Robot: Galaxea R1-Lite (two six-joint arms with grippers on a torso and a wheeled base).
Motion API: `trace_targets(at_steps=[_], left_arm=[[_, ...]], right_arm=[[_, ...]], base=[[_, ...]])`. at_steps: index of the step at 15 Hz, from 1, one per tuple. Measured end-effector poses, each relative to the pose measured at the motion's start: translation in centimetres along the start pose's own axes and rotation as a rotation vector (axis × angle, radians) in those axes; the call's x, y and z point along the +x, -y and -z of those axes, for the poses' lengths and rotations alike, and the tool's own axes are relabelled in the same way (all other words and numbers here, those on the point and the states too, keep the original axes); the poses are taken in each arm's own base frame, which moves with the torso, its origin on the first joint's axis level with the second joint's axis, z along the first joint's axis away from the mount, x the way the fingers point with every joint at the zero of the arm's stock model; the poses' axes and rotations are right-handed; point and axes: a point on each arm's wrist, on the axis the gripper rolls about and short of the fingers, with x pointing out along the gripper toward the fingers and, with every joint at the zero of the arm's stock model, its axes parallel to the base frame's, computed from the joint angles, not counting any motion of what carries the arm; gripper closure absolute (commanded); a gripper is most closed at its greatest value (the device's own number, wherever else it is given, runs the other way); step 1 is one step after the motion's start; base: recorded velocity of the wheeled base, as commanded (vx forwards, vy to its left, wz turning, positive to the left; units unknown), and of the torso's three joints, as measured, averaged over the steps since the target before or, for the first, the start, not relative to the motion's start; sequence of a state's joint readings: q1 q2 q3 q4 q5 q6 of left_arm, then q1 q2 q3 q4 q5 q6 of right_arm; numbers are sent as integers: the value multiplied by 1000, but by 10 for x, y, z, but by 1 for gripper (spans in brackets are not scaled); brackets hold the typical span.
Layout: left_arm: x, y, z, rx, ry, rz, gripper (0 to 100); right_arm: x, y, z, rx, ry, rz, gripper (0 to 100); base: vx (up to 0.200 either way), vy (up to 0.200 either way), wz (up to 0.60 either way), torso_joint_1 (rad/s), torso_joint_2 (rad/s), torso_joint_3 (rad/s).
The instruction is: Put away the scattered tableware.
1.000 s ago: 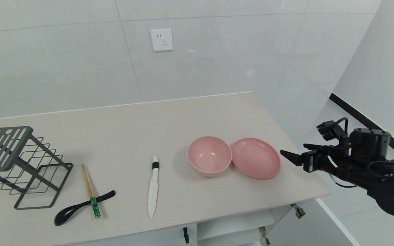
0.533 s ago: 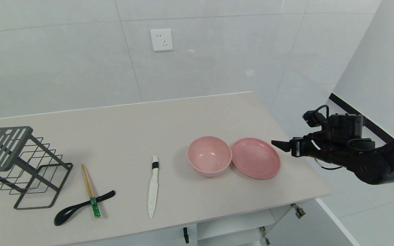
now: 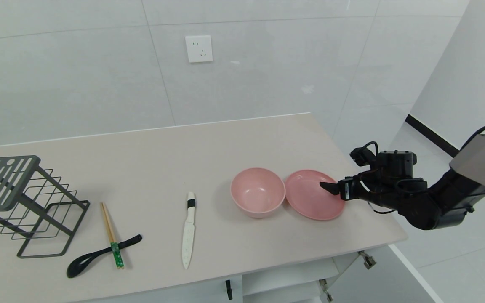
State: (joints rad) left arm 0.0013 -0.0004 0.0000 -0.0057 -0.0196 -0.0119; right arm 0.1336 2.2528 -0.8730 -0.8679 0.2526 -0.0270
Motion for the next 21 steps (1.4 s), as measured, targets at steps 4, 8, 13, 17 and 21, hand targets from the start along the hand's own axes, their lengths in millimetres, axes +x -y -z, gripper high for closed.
trace_targets(at_steps=[4, 8, 13, 17, 21], left_arm=[[0, 0, 0, 0, 0, 0, 0], [0, 0, 0, 0, 0, 0, 0], [0, 0, 0, 0, 0, 1, 0], [0, 0, 0, 0, 0, 0, 0], [0, 0, 0, 1, 0, 4, 0]], right_arm=[[8, -3, 10, 1, -30, -10, 0], [14, -12, 18, -6, -53, -38, 0], [18, -20, 23, -14, -70, -52, 100], [20, -8, 30, 6, -83, -9, 100], [20, -3, 32, 8, -87, 13, 100]], base=[[0, 0, 0, 0, 0, 0], [0, 0, 0, 0, 0, 0], [0, 0, 0, 0, 0, 0], [0, 0, 0, 0, 0, 0], [0, 0, 0, 0, 0, 0]])
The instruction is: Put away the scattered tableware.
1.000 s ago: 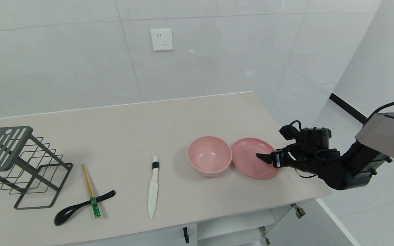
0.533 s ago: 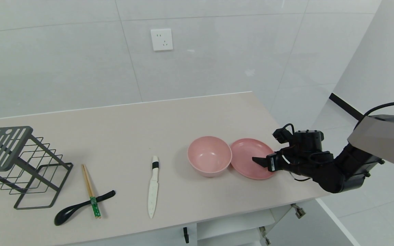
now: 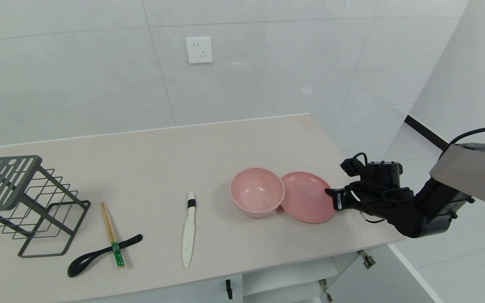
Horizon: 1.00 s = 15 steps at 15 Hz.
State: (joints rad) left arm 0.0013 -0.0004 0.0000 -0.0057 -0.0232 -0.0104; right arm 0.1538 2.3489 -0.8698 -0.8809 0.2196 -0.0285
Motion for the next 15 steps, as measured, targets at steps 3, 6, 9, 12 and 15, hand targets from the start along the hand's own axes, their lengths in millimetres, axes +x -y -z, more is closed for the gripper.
trace_targets(at_steps=[3, 6, 9, 12, 15], left_arm=[[0, 0, 0, 5, 0, 2, 0], [0, 0, 0, 5, -1, 3, 0], [0, 0, 0, 10, 0, 4, 0], [0, 0, 0, 16, -2, 21, 0], [-1, 2, -16, 59, 153, 90, 0]], right_arm=[[-14, -2, -15, -19, 85, 13, 100], [-48, -6, -39, -43, 213, 21, 100], [-88, -10, -51, -54, 310, 29, 100], [-123, -18, -53, -60, 380, 30, 100], [-153, -16, -45, -66, 468, 52, 100]], base=[[0, 0, 0, 0, 0, 0], [0, 0, 0, 0, 0, 0], [0, 0, 0, 0, 0, 0], [0, 0, 0, 0, 0, 0], [0, 0, 0, 0, 0, 0]])
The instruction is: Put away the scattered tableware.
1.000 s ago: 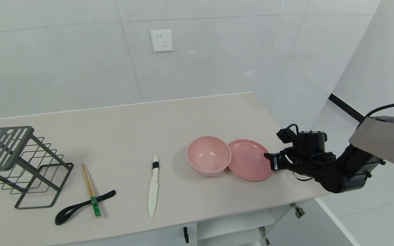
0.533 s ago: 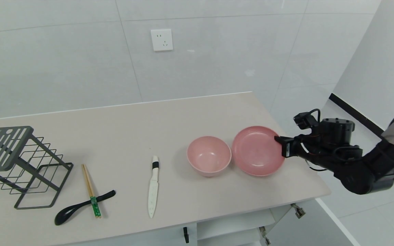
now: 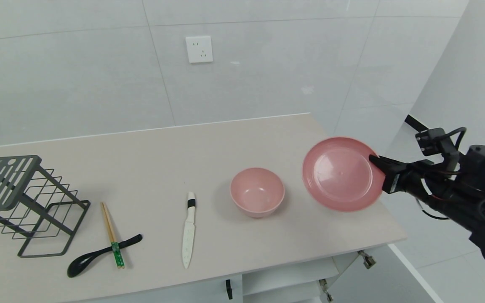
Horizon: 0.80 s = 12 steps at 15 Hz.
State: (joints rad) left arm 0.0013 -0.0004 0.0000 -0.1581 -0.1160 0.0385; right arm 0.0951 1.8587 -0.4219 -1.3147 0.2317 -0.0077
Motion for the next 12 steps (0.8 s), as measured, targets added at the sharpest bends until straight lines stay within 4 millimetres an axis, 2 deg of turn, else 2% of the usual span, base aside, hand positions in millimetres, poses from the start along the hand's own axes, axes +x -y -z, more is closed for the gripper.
trace_targets(at_steps=[3, 5, 9, 12], left_arm=[[-1, 0, -12, -24, 117, 8, 0], [-2, 1, -20, -53, 150, 71, 0], [2, 0, -64, -91, 198, 228, 0], [24, -4, -93, -115, 213, 355, 0]], right_arm=[[-22, 3, 8, 8, -11, 5, 100], [-31, 2, 4, 7, 8, 7, 100], [-61, -4, 1, 8, 31, 8, 100], [-79, -2, -10, -11, 90, 38, 100]], base=[[0, 0, 0, 0, 0, 0], [0, 0, 0, 0, 0, 0], [0, 0, 0, 0, 0, 0], [0, 0, 0, 0, 0, 0]])
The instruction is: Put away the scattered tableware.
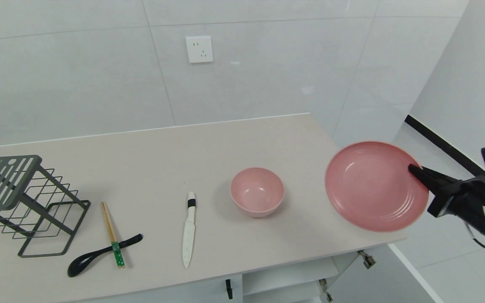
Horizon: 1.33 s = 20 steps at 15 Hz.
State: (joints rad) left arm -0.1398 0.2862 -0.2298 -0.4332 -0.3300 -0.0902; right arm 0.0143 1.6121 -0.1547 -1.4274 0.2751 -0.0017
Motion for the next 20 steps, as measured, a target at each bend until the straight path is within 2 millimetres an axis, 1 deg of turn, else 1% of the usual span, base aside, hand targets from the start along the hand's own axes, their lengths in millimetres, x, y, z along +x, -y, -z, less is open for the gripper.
trace_targets(at_steps=[3, 5, 7, 10, 13, 17, 18, 20], left_arm=[[37, -9, -12, -23, 4, 114, 0], [62, -14, -9, -52, -18, 181, 0], [87, -15, -1, -88, -61, 246, 0], [116, -15, 19, -171, -166, 283, 0], [143, -19, 37, -270, -280, 261, 0], [179, -27, 56, -298, -367, 224, 0], [186, -27, 59, -301, -381, 223, 0], [192, -28, 66, -310, -412, 220, 0]], right_arm=[[-12, 4, -18, -36, 85, 32, 100], [-20, 2, -28, -53, 130, 36, 100], [-27, 0, -37, -69, 174, 31, 100], [-32, -3, -47, -106, 220, 6, 100], [-34, -5, -51, -119, 238, -2, 100], [-35, -11, -53, -120, 249, -31, 100], [-35, -12, -53, -120, 250, -36, 100], [-36, -13, -53, -125, 252, -40, 100]], base=[[0, 0, 0, 0, 0, 0], [0, 0, 0, 0, 0, 0], [0, 0, 0, 0, 0, 0], [0, 0, 0, 0, 0, 0], [0, 0, 0, 0, 0, 0], [0, 0, 0, 0, 0, 0], [0, 0, 0, 0, 0, 0], [0, 0, 0, 0, 0, 0]])
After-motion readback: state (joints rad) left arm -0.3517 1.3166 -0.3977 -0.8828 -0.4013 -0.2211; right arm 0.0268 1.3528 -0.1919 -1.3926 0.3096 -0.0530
